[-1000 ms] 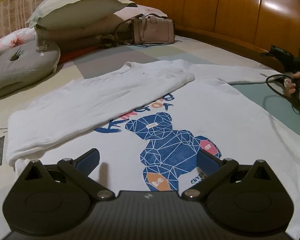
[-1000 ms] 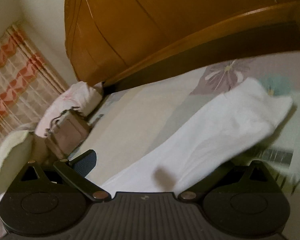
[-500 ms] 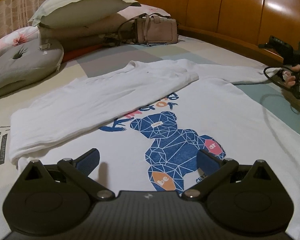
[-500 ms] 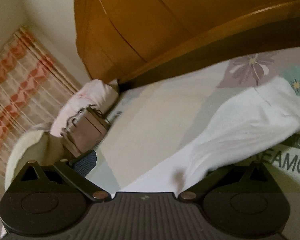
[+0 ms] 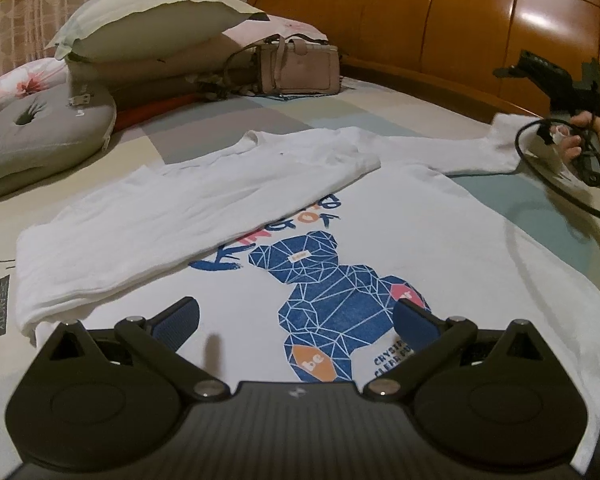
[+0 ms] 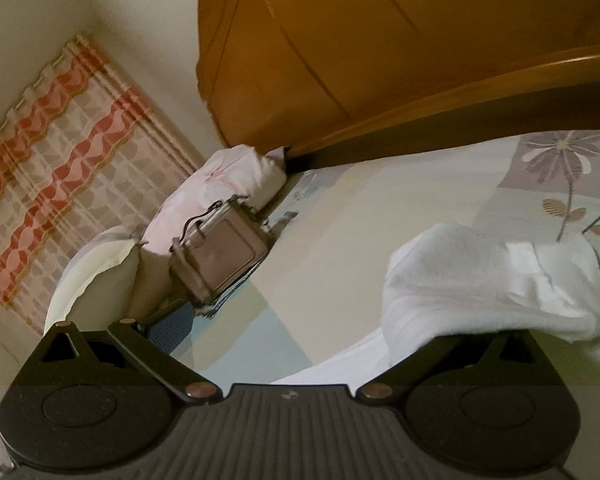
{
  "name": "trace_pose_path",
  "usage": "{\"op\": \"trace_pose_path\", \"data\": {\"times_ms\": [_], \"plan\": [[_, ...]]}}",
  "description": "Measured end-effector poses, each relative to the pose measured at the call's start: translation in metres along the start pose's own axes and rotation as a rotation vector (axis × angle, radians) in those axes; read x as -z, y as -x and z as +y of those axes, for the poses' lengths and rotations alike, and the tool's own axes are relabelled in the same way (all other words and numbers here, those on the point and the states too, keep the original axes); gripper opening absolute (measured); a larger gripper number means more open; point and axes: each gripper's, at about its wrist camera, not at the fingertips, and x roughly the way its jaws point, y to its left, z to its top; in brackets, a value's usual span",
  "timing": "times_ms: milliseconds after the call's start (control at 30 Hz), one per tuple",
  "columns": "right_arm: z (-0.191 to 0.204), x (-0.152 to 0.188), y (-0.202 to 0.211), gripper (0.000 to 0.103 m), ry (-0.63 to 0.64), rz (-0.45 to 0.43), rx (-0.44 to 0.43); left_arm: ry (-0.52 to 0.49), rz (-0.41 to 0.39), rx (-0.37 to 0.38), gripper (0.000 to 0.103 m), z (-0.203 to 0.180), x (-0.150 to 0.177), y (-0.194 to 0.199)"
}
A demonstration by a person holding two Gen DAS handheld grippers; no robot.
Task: Fold clothes
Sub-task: 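Close the right gripper on the sleeve cuff, then lift the held sleeve cuff with the right gripper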
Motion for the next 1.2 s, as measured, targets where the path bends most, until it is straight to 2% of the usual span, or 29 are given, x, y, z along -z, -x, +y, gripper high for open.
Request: {"op": "trace_pose_path", "data": {"times_ms": [300, 467, 733, 1000, 1200], "plan": [[0.046, 0.007, -0.002, 0.103, 0.094, 0.063, -0.016, -0.049, 0.008, 0.05, 0.102, -0.003, -0.001, 0.013], [0.073, 0.012, -0.008, 0.103, 0.143, 0.095, -0.011, -0.085, -0.021, 0.026, 0.102, -0.004, -0.003, 0.025], [0.122, 0.025, -0.019, 0.103, 0.246, 0.147, -0.049, -0.118, -0.052, 0.023, 0.102, 0.001, -0.004, 0.041], [0.163, 0.042, -0.031, 0.103, 0.314, 0.188, -0.084, -0.163, -0.086, 0.082, 0.102, -0.001, -0.002, 0.055], [0.192, 0.051, -0.038, 0.103, 0.352, 0.214, -0.118, -0.156, -0.109, 0.103, 0.102, 0.0, -0.004, 0.062]]}}
